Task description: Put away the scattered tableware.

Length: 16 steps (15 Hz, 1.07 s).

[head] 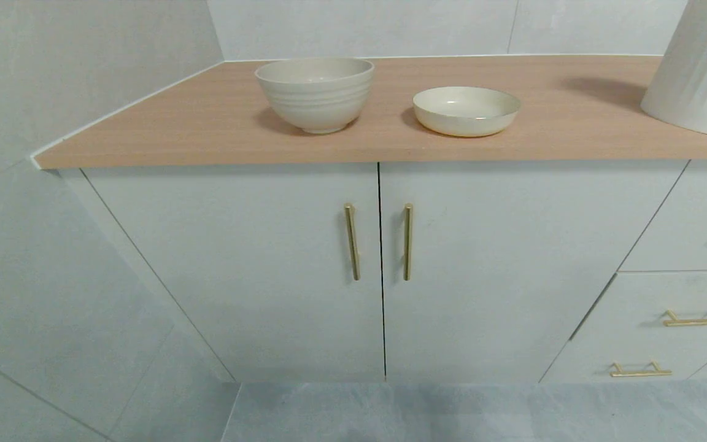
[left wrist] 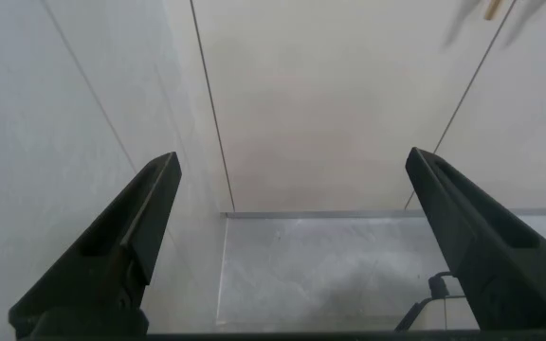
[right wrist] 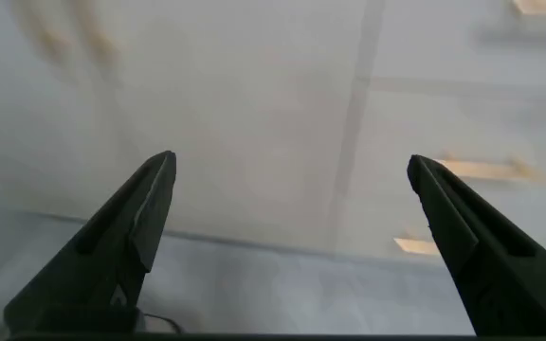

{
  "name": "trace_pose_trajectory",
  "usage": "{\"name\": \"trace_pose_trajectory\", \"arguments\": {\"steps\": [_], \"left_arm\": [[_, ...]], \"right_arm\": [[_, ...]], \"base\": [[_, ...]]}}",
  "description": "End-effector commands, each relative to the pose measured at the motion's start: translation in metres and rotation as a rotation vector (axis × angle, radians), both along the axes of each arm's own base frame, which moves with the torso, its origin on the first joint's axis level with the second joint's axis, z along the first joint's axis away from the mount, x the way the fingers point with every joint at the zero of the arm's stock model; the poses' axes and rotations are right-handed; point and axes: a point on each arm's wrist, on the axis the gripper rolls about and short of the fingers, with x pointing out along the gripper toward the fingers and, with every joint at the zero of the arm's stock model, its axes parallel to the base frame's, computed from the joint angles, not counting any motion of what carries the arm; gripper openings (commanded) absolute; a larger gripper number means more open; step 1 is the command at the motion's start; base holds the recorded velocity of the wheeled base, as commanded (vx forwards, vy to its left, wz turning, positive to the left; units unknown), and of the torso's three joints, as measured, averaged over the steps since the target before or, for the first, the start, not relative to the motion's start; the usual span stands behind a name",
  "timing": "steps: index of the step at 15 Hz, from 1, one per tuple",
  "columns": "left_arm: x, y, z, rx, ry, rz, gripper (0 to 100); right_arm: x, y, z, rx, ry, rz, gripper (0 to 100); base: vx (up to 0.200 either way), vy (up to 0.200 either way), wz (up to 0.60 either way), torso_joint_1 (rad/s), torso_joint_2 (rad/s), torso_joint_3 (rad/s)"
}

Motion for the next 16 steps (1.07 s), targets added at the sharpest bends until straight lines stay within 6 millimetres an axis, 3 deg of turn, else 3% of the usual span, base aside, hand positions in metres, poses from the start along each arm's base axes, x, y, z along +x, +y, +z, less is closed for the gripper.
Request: {"name": "trace_pose_trajectory", "arguments": {"steps": [1, 4, 6, 9, 13, 16], "left_arm": [[0.0, 0.0, 0.0, 0.0, 0.0, -0.001, 100], [0.0, 0.0, 0.0, 0.0, 0.0, 0.001, 100], [0.0, 0.0, 0.0, 0.0, 0.0, 0.001, 100], [0.0, 0.0, 0.0, 0.0, 0.0, 0.001, 100], [0.0, 0.0, 0.0, 0.0, 0.0, 0.001, 100], [0.0, 0.0, 0.0, 0.0, 0.0, 0.001, 100]], "right_arm": [[0.024, 0.005, 0.046, 0.018, 0.162, 0.266, 100], [0.089, 0.015, 0.071, 0.063, 0.445, 0.523, 100], [0.153, 0.048, 0.085, 0.042, 0.563, 0.666, 100], [0.205, 0.114, 0.083, -0.026, 0.505, 0.742, 100], [0.245, 0.172, 0.086, 0.079, 0.51, 0.821, 100], [0.267, 0.188, 0.078, 0.086, 0.46, 0.773, 100]], "base": [[0.0, 0.0, 0.0, 0.0, 0.0, 0.0], [0.0, 0.0, 0.0, 0.0, 0.0, 0.0], [0.0, 0.0, 0.0, 0.0, 0.0, 0.0], [0.0, 0.0, 0.0, 0.0, 0.0, 0.0], [0.0, 0.0, 0.0, 0.0, 0.0, 0.0], [0.0, 0.0, 0.0, 0.0, 0.0, 0.0]]}}
